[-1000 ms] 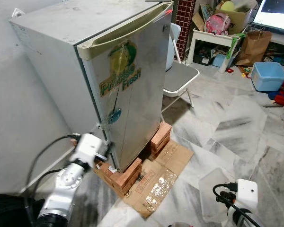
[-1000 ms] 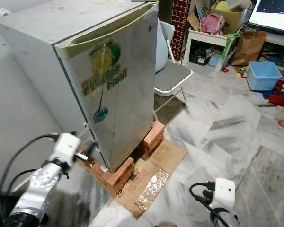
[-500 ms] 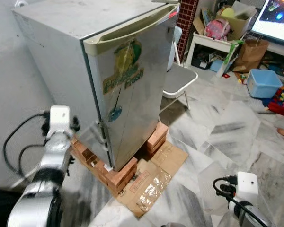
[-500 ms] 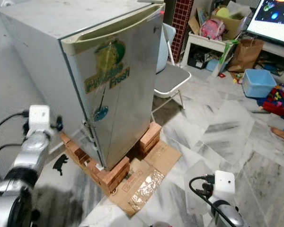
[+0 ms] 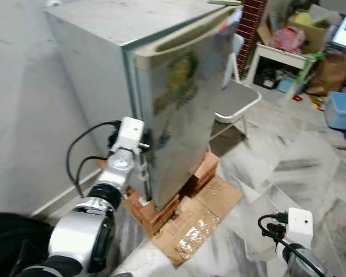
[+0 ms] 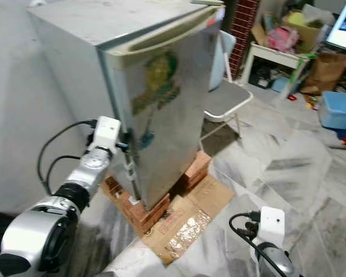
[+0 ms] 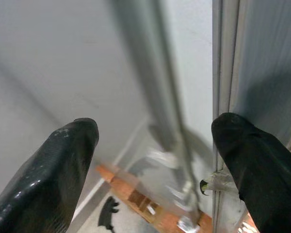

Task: Restocking fridge

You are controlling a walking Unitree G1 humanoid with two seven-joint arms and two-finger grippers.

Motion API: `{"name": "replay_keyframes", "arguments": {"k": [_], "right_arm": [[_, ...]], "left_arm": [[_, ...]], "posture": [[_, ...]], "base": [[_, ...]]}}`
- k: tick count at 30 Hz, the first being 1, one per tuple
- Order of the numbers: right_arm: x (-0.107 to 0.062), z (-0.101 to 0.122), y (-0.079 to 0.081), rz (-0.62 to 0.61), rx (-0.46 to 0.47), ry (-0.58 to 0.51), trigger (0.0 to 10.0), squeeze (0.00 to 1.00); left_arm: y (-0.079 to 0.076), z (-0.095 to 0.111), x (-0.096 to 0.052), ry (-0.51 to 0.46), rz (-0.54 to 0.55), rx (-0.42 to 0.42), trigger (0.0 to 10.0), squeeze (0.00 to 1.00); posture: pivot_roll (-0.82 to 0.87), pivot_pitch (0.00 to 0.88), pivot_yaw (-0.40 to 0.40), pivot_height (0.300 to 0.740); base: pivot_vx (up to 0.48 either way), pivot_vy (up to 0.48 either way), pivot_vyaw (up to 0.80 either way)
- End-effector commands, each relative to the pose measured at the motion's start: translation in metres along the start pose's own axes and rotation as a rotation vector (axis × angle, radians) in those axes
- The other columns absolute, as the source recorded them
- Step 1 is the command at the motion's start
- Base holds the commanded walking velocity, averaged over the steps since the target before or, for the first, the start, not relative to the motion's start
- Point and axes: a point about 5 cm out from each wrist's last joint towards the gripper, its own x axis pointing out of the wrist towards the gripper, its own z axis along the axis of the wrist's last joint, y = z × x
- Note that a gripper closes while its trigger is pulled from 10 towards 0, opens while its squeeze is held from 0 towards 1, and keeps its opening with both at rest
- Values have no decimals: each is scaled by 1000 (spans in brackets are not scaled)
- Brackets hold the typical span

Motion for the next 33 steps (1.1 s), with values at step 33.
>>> {"name": "replay_keyframes", "arguments": {"k": [33], "right_arm": [[-3,-13,-2,-104,91,77,10000,0]], "left_arm": [[-112,18,-48,-385,-675,86,10000,0]], "posture": [[-135,0,42,740]], "base": [[0,-80,-180]]}}
